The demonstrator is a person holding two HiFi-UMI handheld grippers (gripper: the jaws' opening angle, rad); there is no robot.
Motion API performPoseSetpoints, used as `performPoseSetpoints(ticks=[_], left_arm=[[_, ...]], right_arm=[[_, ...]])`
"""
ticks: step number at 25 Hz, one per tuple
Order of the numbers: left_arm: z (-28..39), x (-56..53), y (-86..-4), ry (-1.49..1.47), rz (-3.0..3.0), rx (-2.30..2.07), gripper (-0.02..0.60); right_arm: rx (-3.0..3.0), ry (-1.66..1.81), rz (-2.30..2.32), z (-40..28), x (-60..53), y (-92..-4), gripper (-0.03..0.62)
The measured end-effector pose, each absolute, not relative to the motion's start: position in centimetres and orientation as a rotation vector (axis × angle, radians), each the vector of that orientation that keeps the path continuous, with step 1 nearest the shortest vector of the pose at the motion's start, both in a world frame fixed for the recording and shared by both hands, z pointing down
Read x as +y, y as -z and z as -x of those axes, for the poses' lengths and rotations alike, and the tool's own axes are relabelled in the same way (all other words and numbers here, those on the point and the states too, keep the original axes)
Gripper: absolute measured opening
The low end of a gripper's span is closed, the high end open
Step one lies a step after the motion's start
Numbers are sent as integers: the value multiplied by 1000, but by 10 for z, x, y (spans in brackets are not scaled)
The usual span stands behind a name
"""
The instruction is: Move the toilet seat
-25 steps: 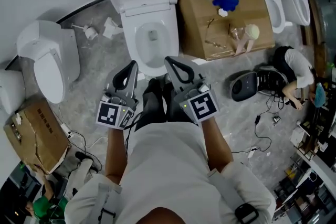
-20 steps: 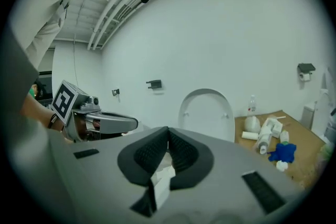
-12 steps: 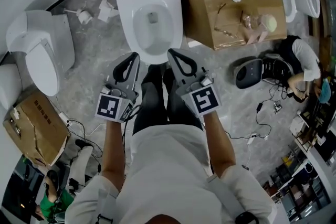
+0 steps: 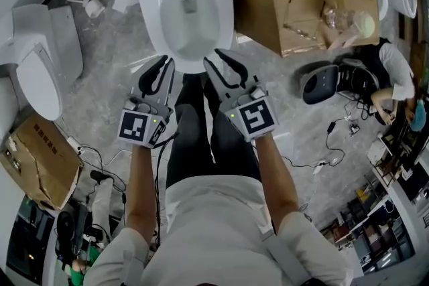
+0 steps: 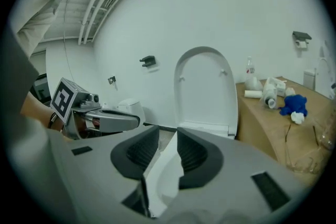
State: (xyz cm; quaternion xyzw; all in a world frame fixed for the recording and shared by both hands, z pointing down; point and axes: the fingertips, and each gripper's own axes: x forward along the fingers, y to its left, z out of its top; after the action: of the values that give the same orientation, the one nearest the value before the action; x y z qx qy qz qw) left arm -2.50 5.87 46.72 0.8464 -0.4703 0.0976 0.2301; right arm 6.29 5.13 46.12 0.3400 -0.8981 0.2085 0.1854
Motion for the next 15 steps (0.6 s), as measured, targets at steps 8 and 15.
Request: performPoseSetpoints(ticks=[8, 15], left_arm=[[37, 61, -560, -356, -2247, -1294, 100], [49, 66, -627, -377, -2148, -1326, 152]], right_arm=[[-2462, -631, -993, -72, 44, -554, 172], [-2332, -720, -1015, -89, 50, -640, 210]])
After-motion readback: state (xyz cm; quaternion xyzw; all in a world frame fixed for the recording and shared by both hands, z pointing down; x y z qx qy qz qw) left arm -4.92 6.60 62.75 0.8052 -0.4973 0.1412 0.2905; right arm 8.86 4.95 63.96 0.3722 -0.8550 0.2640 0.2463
